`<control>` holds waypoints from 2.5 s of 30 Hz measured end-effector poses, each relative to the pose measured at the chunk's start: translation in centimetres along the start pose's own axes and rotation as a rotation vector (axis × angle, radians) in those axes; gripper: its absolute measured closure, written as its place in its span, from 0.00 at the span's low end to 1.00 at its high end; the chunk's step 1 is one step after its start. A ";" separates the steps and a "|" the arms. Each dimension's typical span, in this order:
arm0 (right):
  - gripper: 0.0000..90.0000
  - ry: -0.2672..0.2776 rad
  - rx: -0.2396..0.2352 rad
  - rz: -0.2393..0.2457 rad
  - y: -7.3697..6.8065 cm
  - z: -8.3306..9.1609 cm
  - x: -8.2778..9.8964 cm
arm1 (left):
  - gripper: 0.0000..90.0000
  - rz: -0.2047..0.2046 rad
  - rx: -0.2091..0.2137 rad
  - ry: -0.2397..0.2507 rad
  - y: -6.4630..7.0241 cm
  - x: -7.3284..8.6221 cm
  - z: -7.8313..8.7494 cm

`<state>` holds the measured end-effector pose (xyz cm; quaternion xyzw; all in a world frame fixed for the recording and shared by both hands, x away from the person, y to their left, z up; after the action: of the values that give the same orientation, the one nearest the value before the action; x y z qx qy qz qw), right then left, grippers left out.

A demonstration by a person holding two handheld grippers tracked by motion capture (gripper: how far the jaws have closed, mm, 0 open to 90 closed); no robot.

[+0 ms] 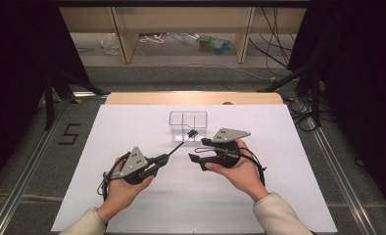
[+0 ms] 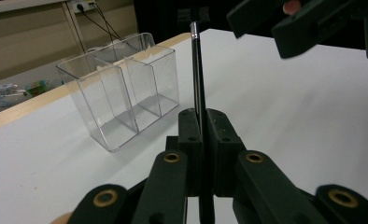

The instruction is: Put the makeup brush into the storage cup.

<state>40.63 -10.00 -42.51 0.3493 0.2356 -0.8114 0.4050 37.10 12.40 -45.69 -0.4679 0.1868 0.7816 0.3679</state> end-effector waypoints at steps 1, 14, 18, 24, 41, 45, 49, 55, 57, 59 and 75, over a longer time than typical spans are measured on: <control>0.34 0.007 -0.006 -0.009 -0.1 -0.1 0.0 | 0.95 0.007 0.002 0.005 0.1 0.0 0.0; 0.35 0.051 -0.084 -0.100 -0.7 -1.1 0.1 | 0.95 -0.017 -0.012 0.052 0.4 -0.5 0.0; 0.36 0.078 -0.109 -0.120 -1.0 -1.3 -0.1 | 0.95 -0.016 -0.009 0.064 0.7 -0.7 -0.1; 0.37 0.122 -0.133 -0.184 -0.9 -1.5 -0.4 | 0.95 -0.025 -0.011 0.072 1.2 -0.8 -0.4; 0.42 0.158 -0.152 -0.282 -0.9 -2.2 -0.7 | 0.95 -0.029 -0.015 0.074 1.8 -0.8 -0.7; 0.46 0.169 -0.138 -0.293 -0.7 -2.3 -0.7 | 0.95 -0.038 -0.014 0.069 1.9 -0.7 -0.8; 0.51 0.172 -0.141 -0.303 -0.8 -2.5 -0.7 | 0.94 -0.045 -0.012 0.066 2.1 -0.6 -1.0; 0.63 0.184 -0.134 -0.303 -0.8 -2.5 -0.6 | 0.94 -0.052 -0.013 0.061 2.3 -0.5 -1.1; 0.66 0.190 -0.144 -0.312 -0.9 -2.5 -0.6 | 0.94 -0.052 -0.014 0.059 2.3 -0.5 -1.2; 0.69 0.215 -0.130 -0.293 -0.6 -2.6 -0.7 | 0.94 -0.058 -0.017 0.051 2.4 -0.4 -1.3; 0.95 0.227 -0.186 -0.229 -1.9 -1.4 -1.3 | 0.67 -0.109 0.051 -0.033 2.8 0.3 -2.5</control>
<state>40.19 -7.35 -42.27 0.3706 0.3919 -0.7823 0.3115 36.35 9.07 -47.35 -0.4547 0.1748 0.7631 0.4247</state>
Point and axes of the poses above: each handheld gripper's, and its own axes: z roughly backward along the jaws, x roughly out of its underside, y roughly to its right, the point moved 4 cm from there along -z, roughly forward along the jaws, and after that the axes turned 12 degrees about -y, right-handed, at the moved point
